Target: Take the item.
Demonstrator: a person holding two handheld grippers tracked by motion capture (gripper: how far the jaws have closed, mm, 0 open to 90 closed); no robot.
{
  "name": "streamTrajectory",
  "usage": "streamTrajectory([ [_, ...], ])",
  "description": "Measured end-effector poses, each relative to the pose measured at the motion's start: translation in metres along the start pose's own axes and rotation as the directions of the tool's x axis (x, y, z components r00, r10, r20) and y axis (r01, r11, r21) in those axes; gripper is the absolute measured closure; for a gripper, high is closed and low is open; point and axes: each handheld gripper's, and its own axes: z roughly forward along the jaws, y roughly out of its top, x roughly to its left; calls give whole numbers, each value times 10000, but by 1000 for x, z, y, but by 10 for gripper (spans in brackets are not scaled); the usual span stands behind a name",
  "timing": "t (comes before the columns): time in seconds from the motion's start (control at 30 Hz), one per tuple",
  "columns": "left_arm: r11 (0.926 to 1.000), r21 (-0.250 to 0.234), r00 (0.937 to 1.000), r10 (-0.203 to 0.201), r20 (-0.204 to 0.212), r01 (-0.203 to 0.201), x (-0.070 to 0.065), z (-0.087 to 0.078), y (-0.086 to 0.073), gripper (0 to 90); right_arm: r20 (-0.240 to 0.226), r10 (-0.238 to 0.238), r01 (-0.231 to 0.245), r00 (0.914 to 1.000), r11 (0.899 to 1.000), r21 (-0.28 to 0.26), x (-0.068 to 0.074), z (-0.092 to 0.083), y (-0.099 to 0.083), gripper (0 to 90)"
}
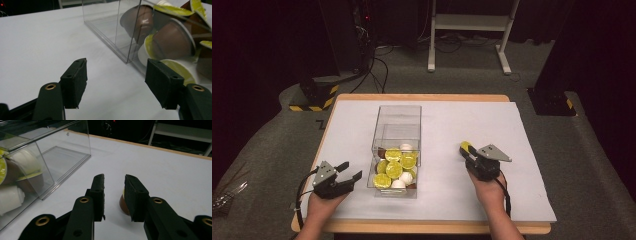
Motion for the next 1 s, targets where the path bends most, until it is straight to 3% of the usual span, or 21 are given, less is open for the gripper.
streamTrajectory([
  [0.13,9996,-3,9995,-276,164,276,-3,-6,1,346,-498,-41,37,9987,10000,-81,10,-2,2,674],
  [0.2,9996,-54,9995,-260,179,261,-5,-6,1,326,-622,-66,58,9980,9999,-119,13,-2,2,669],
  [0.27,10000,5,9997,21,249,-22,-6,-9,2,311,-1035,-109,95,9946,9999,-145,21,-2,-2,626],
  [0.3,10000,-14,9996,-47,285,48,-7,-10,2,311,-1174,-122,112,9930,9999,-88,23,-2,-4,611],
  [0.47,10000,-38,9990,87,443,-85,-8,-14,5,311,-1325,-251,260,9909,9996,49,33,2,-11,580],
  [0.6,9999,-40,9991,-123,403,125,-12,-17,5,271,-1602,-147,187,9870,9996,232,41,7,-13,532],
  [0.7,9998,35,9989,204,428,-206,-16,-21,6,256,-1715,-398,426,9844,9990,126,50,4,-13,493],
  [0.8,9997,105,9988,235,418,-240,-16,-22,6,239,-1843,-435,485,9819,9986,225,55,1,-15,445],
  [1.0,9995,297,9983,-115,572,98,-16,-24,6,212,-2155,-393,513,9757,9974,507,60,1,-20,390],
])
